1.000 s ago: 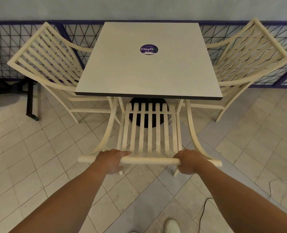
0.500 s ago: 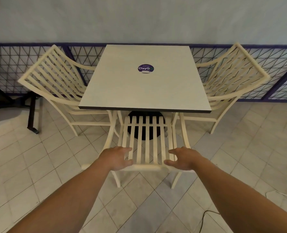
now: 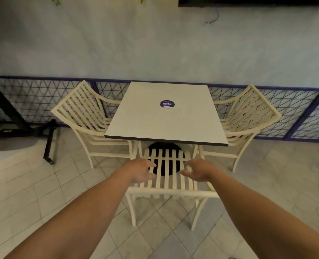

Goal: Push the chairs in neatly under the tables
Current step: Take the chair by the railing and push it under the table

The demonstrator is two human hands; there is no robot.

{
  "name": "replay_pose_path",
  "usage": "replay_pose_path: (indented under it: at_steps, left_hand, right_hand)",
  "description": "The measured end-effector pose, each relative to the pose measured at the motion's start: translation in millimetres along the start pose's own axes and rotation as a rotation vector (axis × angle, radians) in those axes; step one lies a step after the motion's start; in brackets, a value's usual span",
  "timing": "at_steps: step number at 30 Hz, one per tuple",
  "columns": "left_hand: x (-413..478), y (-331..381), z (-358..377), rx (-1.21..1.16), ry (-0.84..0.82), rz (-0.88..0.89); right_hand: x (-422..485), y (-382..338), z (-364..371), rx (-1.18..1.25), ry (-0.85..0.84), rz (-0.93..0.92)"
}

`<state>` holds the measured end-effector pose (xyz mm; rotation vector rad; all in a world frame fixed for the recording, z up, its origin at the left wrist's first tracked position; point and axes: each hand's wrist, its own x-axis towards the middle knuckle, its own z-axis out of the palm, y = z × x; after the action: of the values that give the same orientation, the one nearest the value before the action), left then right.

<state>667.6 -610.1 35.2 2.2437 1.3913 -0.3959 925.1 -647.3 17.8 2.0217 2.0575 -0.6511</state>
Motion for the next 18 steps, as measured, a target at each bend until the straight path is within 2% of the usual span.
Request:
replay_pose_path:
  at_steps: [7,14,18]
  left_hand:
    - [-70,-27,-19,-0.001,0.097,-0.003]
    - [-149,-132,-8,-0.022,0.128,-0.152]
    - [-187,-197,4,-0.109,0.141,-0.281]
  right_hand:
    - [-12,-77,-12,-0.098,0.013,-0.081]
    - [7,-207,-2,-0.144,-0.012,-0.274]
    - [25,-280,10,-0.159,-0.051,-0.378]
